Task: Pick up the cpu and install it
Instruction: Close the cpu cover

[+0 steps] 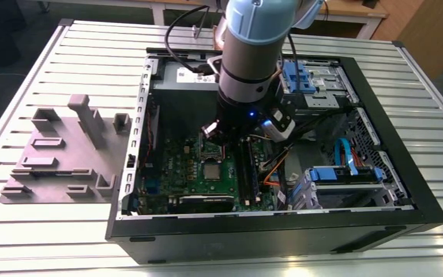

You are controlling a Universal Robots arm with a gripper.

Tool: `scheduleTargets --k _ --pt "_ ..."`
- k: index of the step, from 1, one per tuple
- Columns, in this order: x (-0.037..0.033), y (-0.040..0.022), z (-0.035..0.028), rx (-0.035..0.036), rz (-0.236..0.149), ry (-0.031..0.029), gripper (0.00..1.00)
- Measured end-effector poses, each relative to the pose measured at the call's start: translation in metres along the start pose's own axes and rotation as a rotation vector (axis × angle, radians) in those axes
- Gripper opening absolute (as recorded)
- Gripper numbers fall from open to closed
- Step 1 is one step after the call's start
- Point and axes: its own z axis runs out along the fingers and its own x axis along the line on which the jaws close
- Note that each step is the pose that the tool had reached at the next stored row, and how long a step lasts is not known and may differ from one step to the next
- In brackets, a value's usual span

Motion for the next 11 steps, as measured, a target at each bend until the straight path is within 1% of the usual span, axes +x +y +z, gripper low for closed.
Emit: scheduleTargets --k 6,11 --pt "0.0018 0.0017 0.0015 0.0000 0.000 -0.0001 0.10" --pt "0.0020 0.0018 0.0016 -0.0009 0.000 -0.0006 0.10"
